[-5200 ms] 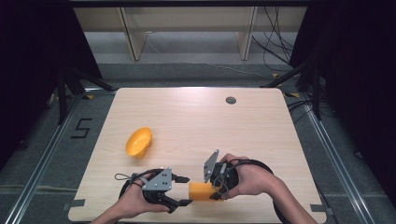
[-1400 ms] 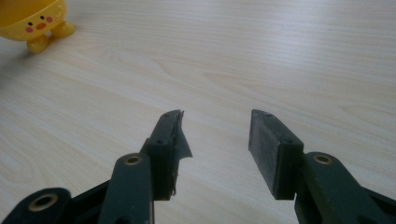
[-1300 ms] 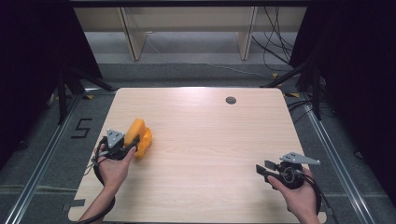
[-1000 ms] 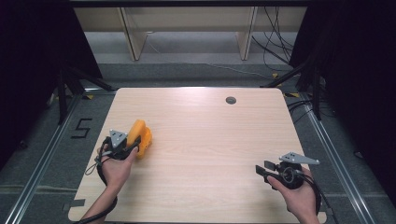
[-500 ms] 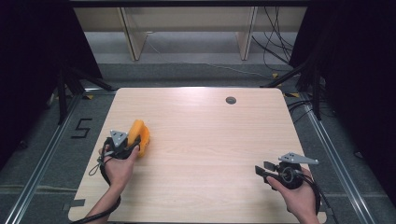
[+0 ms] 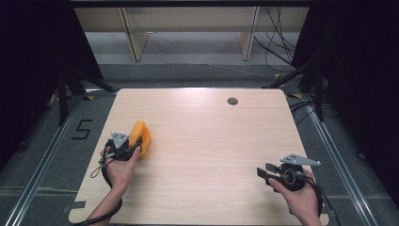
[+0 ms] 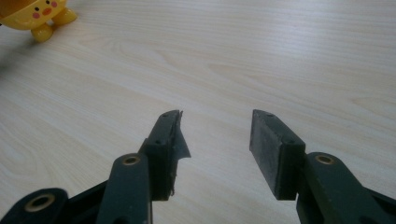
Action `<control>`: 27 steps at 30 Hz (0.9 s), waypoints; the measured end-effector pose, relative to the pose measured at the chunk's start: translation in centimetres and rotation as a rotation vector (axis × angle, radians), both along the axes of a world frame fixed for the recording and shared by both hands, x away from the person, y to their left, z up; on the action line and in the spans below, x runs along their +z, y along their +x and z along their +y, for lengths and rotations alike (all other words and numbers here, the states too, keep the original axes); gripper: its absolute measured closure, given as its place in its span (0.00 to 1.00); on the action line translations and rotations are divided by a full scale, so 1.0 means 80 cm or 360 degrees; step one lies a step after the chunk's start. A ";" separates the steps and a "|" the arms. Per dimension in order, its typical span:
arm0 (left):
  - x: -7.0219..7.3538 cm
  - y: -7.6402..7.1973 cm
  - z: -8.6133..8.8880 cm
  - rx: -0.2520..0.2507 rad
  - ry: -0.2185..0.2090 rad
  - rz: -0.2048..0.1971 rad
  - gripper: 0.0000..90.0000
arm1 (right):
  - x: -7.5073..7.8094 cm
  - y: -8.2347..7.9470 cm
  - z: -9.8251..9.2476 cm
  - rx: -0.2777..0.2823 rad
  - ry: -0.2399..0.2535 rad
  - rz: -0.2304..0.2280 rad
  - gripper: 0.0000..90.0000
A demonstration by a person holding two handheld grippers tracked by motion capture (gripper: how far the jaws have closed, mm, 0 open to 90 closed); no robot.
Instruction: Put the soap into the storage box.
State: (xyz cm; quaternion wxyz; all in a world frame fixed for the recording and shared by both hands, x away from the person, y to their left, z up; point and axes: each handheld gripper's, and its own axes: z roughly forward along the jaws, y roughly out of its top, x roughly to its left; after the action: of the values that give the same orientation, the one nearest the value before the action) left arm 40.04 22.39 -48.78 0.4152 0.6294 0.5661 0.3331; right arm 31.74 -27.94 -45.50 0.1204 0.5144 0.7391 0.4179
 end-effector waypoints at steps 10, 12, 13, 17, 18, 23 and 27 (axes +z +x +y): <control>0.000 0.001 0.001 -0.0076 0.0026 -0.0024 0.53 | -0.001 0.000 0.000 -0.0001 -0.0004 0.0012 0.58; 0.001 0.001 0.002 -0.0072 0.0036 -0.0021 0.51 | -0.001 0.000 -0.001 0.0000 -0.0003 0.0012 0.58; 0.001 0.001 0.003 -0.0071 0.0036 -0.0024 0.49 | -0.002 0.002 -0.004 0.0025 -0.0046 -0.0033 0.58; 0.002 -0.001 0.005 -0.0076 0.0043 -0.0014 0.44 | -0.002 0.003 -0.004 0.0027 -0.0063 -0.0021 0.57; 0.002 -0.001 0.005 -0.0082 0.0051 -0.0004 0.43 | -0.002 0.003 -0.004 0.0029 -0.0064 -0.0023 0.57; 0.006 -0.005 0.006 -0.0079 0.0061 0.0007 0.36 | -0.002 0.003 -0.004 0.0027 -0.0061 -0.0018 0.57; 0.009 -0.009 0.007 -0.0093 0.0085 0.0019 0.33 | -0.004 0.003 -0.002 0.0040 -0.0010 0.0004 0.57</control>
State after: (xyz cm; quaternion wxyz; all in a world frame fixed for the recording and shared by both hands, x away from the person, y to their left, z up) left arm 39.32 22.92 -48.06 0.4043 0.6586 0.5408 0.3321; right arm 32.00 -28.13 -45.86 0.1159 0.5052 0.7470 0.4163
